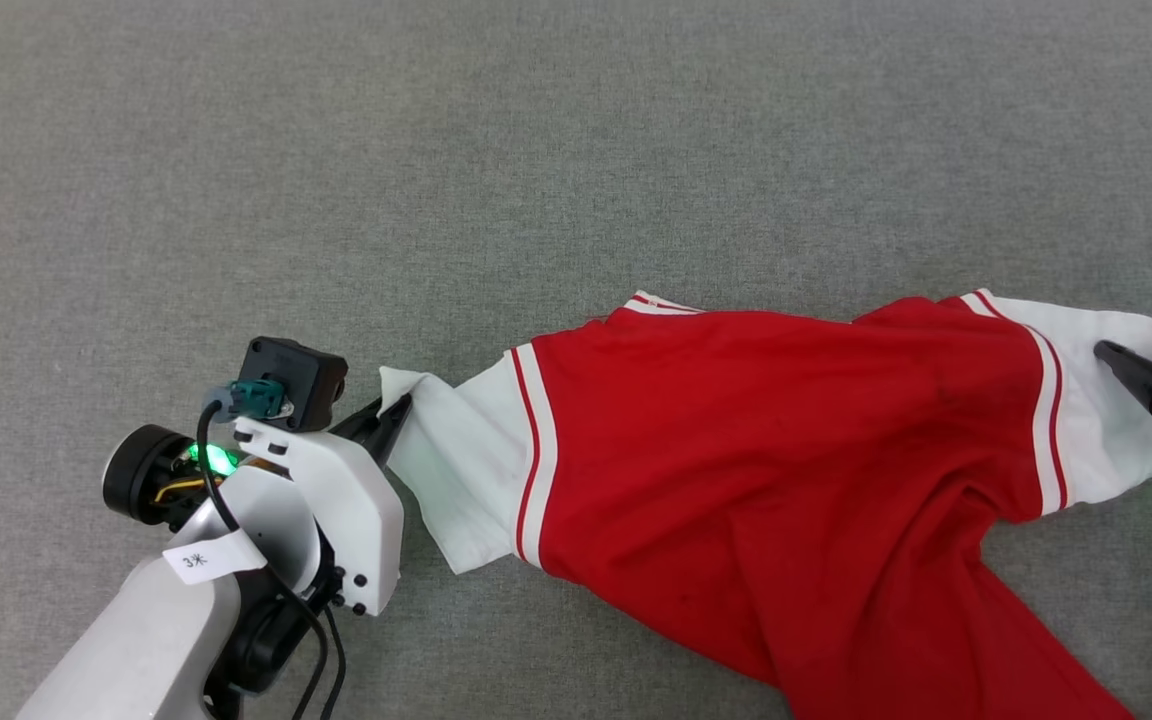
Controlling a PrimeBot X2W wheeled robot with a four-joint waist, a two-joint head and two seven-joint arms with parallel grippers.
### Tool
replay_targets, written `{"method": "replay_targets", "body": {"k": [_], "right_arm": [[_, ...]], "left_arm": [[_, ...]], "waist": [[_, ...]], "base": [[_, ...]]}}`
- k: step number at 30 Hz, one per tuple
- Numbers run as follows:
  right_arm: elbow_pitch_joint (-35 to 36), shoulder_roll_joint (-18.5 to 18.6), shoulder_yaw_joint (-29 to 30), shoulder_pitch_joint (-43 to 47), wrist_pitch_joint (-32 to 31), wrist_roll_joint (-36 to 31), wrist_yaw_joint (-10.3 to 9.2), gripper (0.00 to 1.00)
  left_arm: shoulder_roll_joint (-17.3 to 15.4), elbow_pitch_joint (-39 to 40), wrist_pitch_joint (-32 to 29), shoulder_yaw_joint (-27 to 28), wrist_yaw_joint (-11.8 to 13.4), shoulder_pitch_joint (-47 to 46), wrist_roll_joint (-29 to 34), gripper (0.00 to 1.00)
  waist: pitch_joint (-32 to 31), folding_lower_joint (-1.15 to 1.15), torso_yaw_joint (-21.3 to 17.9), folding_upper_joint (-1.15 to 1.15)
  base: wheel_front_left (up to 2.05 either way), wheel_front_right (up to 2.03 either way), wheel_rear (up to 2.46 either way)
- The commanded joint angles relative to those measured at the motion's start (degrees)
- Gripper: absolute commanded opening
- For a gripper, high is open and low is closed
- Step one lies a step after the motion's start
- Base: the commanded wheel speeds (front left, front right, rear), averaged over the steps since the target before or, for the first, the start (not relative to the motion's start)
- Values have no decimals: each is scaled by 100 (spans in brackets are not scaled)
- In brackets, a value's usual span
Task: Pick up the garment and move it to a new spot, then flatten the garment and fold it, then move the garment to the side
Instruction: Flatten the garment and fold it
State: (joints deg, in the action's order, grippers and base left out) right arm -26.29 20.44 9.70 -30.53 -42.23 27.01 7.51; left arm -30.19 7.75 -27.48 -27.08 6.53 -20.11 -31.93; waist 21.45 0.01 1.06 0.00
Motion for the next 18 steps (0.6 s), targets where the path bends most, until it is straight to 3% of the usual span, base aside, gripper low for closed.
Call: {"method": "replay_targets", "body": {"k": [1, 4, 5, 6, 7, 18], "right_arm": [[-198, -31, -135, -39, -75, 38, -4, 100], [-506, -85, -388, -6, -333, 100, -3, 100], [-568, -111, -468, 36, -408, 144, -2, 82], [-599, -127, -530, 44, -435, 189, -2, 18], [-627, -112, -599, 40, -461, 196, -2, 0], [91, 393, -663, -534, 191, 153, -5, 0]], "left_arm": [[-22, 26, 41, 36, 19, -54, 13, 0], [-28, 13, 57, 55, 47, -14, -11, 0], [-28, 12, 68, 59, 54, 3, -23, 0], [-30, 8, 83, 63, 57, 17, -28, 0], [-29, -1, 108, 74, 59, 25, -37, 0], [-197, -161, 518, 415, 62, -380, 76, 0]], "waist": [[84, -1, 29, 0], [103, -1, 22, 0], [107, -1, 16, 0], [110, -1, 9, 0], [106, -1, 2, 0], [-378, -1, -188, 0]], "base": [[0, 0, 0], [0, 0, 0], [0, 0, 0], [0, 0, 0], [0, 0, 0], [0, 0, 0]]}}
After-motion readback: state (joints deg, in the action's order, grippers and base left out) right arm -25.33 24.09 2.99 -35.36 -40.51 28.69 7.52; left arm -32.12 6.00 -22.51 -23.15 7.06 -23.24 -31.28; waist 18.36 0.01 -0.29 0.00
